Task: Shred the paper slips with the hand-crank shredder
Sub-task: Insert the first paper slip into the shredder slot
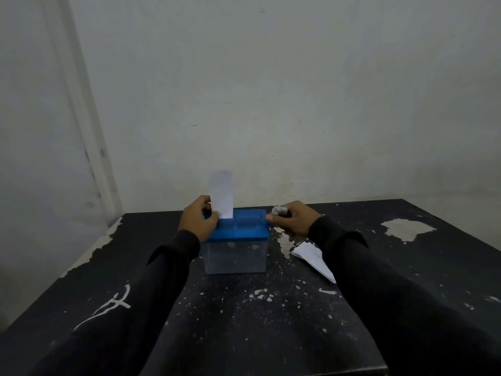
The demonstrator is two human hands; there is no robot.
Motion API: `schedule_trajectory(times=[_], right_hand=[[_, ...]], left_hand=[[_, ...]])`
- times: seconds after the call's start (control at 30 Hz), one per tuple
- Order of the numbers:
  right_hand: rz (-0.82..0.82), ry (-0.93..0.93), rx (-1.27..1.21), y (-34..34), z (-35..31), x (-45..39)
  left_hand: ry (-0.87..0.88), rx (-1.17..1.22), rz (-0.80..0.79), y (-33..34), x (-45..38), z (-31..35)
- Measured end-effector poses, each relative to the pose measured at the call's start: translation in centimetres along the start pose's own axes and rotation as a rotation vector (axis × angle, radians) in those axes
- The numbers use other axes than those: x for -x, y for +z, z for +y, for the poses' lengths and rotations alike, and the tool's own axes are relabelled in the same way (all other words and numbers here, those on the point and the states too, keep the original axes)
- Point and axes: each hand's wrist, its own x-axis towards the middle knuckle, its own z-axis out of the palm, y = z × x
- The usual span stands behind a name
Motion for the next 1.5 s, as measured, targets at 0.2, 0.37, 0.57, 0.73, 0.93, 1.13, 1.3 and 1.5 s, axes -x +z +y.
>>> schedule_trajectory(times=[0.2, 0.37, 0.57, 0.73, 0.93, 1.13, 1.3, 1.5], right_hand=[[0.155, 0.051, -0.215, 1.5, 1.1, -1.1], [0.240, -0.057, -0.455, 3.8, 1.6, -0.1], [0.452, -0.139, -0.493, 6.0, 2.2, 0.0], [0.576, -0.075, -0.415, 5.0, 1.1, -1.9], [0.557, 0.058, -0.324, 3.9, 1.5, -4.6], [0.367, 0.269, -0.216, 4.6, 3.9, -4.1], [0.286, 0.342, -0.177, 6.2, 6.1, -2.4], [0.322, 0.250, -0.141, 7.4, 5.9, -0.1]], left_hand=[[0.004, -0.018, -0.071, 0.5, 0.3, -0.3], [-0.084, 0.070, -0.175, 0.9, 0.9, -0.9], [-0.109, 0.130, -0.204, 1.1, 0.4, -1.1], [-0.125, 0.142, -0.240, 0.8, 0.3, -0.9], [-0.131, 0.160, -0.222, 0.8, 1.0, 0.0], [-0.125, 0.166, -0.204, 0.8, 1.2, -0.1], [-0.124, 0.151, -0.198, 1.0, 1.1, -0.2], [-0.123, 0.127, -0.208, 0.8, 0.9, -0.1]])
